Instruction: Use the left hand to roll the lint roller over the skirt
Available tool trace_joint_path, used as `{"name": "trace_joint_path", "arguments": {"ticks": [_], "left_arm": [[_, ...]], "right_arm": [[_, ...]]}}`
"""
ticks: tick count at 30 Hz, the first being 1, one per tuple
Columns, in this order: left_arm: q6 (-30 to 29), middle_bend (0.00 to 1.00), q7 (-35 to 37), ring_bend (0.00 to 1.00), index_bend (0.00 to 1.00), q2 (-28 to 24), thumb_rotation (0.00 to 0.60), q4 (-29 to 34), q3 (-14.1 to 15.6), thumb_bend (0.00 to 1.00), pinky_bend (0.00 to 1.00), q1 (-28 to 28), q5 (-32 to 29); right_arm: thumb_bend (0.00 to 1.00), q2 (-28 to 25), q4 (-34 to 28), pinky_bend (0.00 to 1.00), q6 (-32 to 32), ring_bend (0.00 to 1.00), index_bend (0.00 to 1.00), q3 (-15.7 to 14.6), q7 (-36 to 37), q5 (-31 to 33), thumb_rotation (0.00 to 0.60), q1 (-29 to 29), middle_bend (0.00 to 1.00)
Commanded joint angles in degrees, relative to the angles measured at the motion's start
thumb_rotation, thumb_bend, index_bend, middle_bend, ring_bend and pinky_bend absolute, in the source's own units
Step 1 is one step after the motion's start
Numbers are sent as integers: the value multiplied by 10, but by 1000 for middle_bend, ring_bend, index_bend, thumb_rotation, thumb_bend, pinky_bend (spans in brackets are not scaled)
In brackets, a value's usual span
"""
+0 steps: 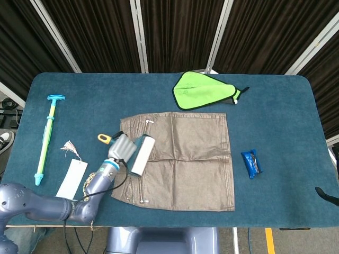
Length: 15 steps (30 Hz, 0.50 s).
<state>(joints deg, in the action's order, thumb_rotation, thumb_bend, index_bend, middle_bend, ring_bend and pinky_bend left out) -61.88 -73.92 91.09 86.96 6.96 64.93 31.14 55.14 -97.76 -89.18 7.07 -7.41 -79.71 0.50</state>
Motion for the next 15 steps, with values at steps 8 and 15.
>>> {"name": "trace_joint_path", "arguments": {"ticks": [8, 15], "left_arm": [[21, 544, 37, 424, 723, -18, 600, -39, 25, 937, 499, -35, 18], [27, 544, 69, 424, 723, -38, 600, -57, 22, 938, 498, -54, 30]], "right_arm": [[0, 0, -2, 0, -4, 0, 0, -1, -3, -4, 600, -1, 0], [0, 0, -2, 0, -5, 0, 0, -1, -4, -6, 600, -2, 0]]}}
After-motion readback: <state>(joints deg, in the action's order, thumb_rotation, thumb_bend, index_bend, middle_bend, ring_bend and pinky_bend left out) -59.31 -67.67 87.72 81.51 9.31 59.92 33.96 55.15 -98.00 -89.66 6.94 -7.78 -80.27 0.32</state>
